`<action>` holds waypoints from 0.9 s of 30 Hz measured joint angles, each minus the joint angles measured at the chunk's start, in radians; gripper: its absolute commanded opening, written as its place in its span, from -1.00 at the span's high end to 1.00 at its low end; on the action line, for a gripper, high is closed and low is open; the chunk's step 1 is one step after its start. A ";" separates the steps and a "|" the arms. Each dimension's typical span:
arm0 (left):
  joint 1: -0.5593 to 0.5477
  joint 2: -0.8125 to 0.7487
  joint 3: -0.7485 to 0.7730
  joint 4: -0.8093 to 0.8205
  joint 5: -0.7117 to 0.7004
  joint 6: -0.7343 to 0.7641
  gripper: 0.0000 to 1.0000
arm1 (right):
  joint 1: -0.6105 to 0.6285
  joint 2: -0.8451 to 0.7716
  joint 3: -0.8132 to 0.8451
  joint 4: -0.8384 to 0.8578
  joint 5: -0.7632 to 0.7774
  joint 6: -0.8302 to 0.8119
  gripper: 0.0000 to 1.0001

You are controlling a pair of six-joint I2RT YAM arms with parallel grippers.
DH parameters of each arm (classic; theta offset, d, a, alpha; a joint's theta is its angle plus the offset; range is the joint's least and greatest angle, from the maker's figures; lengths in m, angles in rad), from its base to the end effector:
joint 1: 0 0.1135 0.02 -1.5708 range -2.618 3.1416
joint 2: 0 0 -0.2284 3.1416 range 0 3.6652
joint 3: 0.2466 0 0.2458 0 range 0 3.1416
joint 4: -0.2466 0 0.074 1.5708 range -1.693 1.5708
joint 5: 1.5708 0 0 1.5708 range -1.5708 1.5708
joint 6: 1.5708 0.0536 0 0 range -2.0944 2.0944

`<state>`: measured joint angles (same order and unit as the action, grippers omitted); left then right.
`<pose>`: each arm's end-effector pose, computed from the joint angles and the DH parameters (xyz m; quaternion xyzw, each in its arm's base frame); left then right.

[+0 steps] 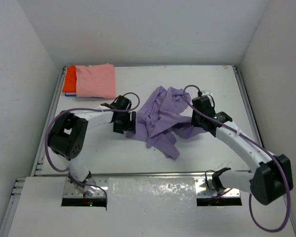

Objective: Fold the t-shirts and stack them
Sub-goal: Flatten out the tshirt

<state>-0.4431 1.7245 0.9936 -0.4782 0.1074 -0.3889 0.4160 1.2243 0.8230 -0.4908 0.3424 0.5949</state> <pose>0.2844 -0.1413 0.1057 0.0363 0.9817 -0.1209 0.1430 0.2483 0.0900 0.1936 0.1395 0.9204 0.0183 0.3648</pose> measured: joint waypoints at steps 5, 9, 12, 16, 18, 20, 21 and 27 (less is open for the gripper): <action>0.000 0.052 0.037 0.009 -0.008 0.022 1.00 | -0.003 -0.082 0.041 -0.071 0.125 -0.016 1.00; 0.001 0.068 0.124 -0.047 -0.073 0.043 1.00 | -0.008 -0.097 0.064 -0.121 0.211 -0.016 1.00; 0.011 0.056 0.220 -0.085 -0.121 0.045 1.00 | -0.009 -0.121 0.079 -0.148 0.266 -0.019 1.00; 0.031 0.010 0.345 -0.121 -0.162 0.043 1.00 | -0.016 -0.138 0.128 -0.170 0.320 -0.029 1.00; 0.039 -0.014 0.407 -0.148 -0.197 0.043 1.00 | -0.021 -0.138 0.162 -0.179 0.351 -0.036 1.00; 0.050 -0.032 0.457 -0.189 -0.238 0.043 1.00 | -0.024 -0.138 0.195 -0.198 0.386 -0.043 1.00; 0.058 -0.040 0.478 -0.208 -0.253 0.043 1.00 | -0.029 -0.138 0.214 -0.209 0.403 -0.047 1.00; 0.188 -0.092 0.610 -0.299 -0.329 0.039 1.00 | -0.102 -0.156 0.323 -0.230 0.494 -0.097 1.00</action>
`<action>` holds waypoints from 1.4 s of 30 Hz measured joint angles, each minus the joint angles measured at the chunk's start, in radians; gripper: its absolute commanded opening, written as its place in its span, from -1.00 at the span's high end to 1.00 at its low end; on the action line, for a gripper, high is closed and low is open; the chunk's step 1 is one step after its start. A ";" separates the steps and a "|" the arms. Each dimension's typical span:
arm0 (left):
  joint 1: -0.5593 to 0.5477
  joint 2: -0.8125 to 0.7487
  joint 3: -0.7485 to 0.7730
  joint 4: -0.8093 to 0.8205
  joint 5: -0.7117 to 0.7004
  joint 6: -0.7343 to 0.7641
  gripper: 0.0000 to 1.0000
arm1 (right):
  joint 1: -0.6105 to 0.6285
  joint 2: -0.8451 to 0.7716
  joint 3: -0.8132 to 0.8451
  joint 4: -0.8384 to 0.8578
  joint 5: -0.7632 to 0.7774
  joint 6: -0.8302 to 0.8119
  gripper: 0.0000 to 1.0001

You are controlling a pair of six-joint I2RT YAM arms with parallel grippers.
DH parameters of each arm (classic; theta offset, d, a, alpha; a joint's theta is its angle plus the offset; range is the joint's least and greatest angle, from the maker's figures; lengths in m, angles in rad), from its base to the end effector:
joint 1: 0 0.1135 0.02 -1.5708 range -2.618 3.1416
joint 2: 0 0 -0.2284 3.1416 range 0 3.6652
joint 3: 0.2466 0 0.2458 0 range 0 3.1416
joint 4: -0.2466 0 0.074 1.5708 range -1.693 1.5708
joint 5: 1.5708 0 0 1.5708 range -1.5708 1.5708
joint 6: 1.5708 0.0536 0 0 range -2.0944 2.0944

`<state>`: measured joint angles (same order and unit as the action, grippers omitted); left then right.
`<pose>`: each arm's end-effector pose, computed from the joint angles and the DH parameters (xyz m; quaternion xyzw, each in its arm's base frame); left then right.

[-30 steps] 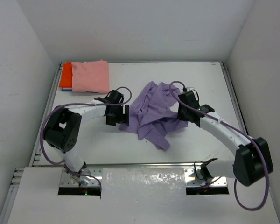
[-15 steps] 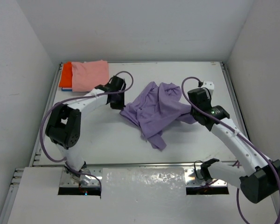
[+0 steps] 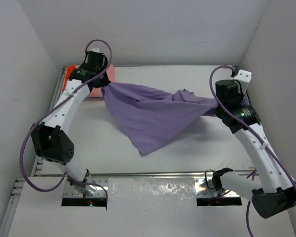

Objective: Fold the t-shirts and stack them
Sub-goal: Flatten out the tshirt

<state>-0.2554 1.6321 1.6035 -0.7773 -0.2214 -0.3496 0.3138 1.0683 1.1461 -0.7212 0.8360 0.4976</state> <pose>0.3527 -0.0799 0.3035 -0.0846 0.9191 -0.0127 0.3846 0.2319 0.0335 0.3261 0.2558 0.7973 -0.1723 0.5189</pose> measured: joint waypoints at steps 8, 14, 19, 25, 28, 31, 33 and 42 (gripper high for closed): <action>0.024 -0.043 -0.021 0.042 0.016 0.003 1.00 | -0.050 -0.018 0.045 -0.016 0.035 -0.027 1.00; 0.020 0.017 -0.059 0.213 0.098 0.033 1.00 | -0.050 -0.047 -0.007 -0.046 0.011 0.005 1.00; 0.020 0.259 0.093 0.289 0.201 0.061 -0.08 | -0.051 -0.064 -0.077 -0.078 -0.003 0.035 1.00; 0.016 0.425 0.167 0.210 0.250 0.095 -0.70 | -0.051 -0.050 -0.124 -0.077 -0.014 0.071 1.00; 0.003 0.360 0.071 0.186 0.264 0.130 -0.58 | -0.052 -0.037 -0.156 -0.076 -0.029 0.096 1.00; -0.061 0.213 -0.099 0.180 0.267 0.160 -0.40 | -0.053 -0.033 -0.193 -0.074 -0.043 0.114 1.00; -0.140 0.108 -0.211 0.182 0.285 0.172 -0.30 | -0.053 -0.030 -0.206 -0.074 -0.055 0.118 1.00; -0.435 -0.129 -0.542 0.211 0.390 0.114 -0.23 | -0.056 -0.031 -0.218 -0.061 -0.077 0.125 1.00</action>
<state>-0.6899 1.5036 1.0611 -0.5663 0.1688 -0.2359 0.2573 1.0378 0.9283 -0.7826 0.7593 0.6224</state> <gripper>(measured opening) 0.626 0.002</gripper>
